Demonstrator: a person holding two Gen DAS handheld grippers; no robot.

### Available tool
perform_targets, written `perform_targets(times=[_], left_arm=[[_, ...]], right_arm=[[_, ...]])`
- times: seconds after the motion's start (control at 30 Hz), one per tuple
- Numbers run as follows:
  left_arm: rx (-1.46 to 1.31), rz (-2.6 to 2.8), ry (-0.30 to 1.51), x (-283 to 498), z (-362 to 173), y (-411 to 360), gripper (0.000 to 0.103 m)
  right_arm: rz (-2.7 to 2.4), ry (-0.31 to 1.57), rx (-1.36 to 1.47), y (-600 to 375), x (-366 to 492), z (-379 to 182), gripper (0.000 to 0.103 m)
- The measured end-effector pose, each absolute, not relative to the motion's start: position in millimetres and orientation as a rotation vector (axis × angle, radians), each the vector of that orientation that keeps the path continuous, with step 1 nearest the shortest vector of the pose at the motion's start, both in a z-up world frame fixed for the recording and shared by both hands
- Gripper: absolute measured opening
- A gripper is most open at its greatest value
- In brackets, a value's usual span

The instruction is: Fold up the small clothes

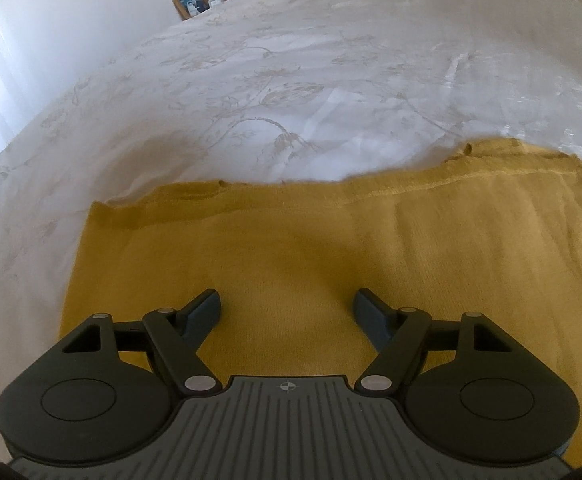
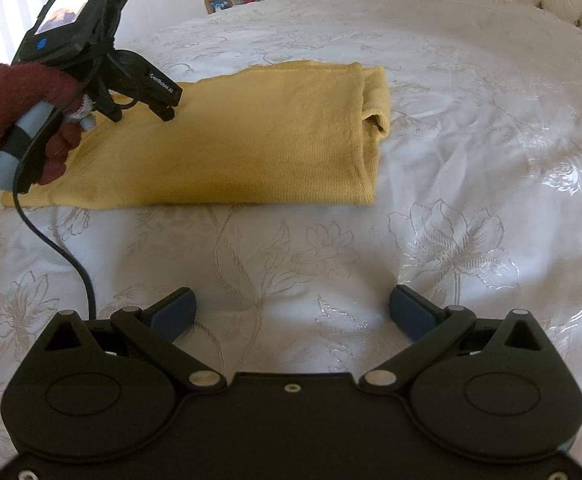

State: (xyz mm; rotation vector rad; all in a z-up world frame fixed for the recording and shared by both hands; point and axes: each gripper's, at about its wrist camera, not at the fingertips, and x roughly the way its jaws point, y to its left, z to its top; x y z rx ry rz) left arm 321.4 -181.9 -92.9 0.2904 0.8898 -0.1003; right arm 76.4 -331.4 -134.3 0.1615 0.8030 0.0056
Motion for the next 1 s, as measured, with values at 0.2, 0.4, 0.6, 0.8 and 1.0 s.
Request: perform_targets(times=[0.2,0.4,0.6,0.8,1.0], left_arm=[[0.269,-0.146,0.897,287,-89,-175,0.073],[0.171,-0.2,0.954,240,-92,-152,0.074],[0.132,-0.235,0.914,218,-83,-125,0.074],[0.125,-0.204,0.84,208,-69,-85,0.074],[0.159,-0.191,0.768,213,-60,-51,0.074]], right_arm=[[0.006,0.803,0.164,-332,76,-134,0.103],[0.011,0.791,0.18,-333,74,-134,0.103],[0.028,0.759,0.21,-337,69,-136,0.103],[0.065,0.703,0.51,-375,69,-132,0.103],[0.106,0.705,0.7,-420,110,-133,0.103]])
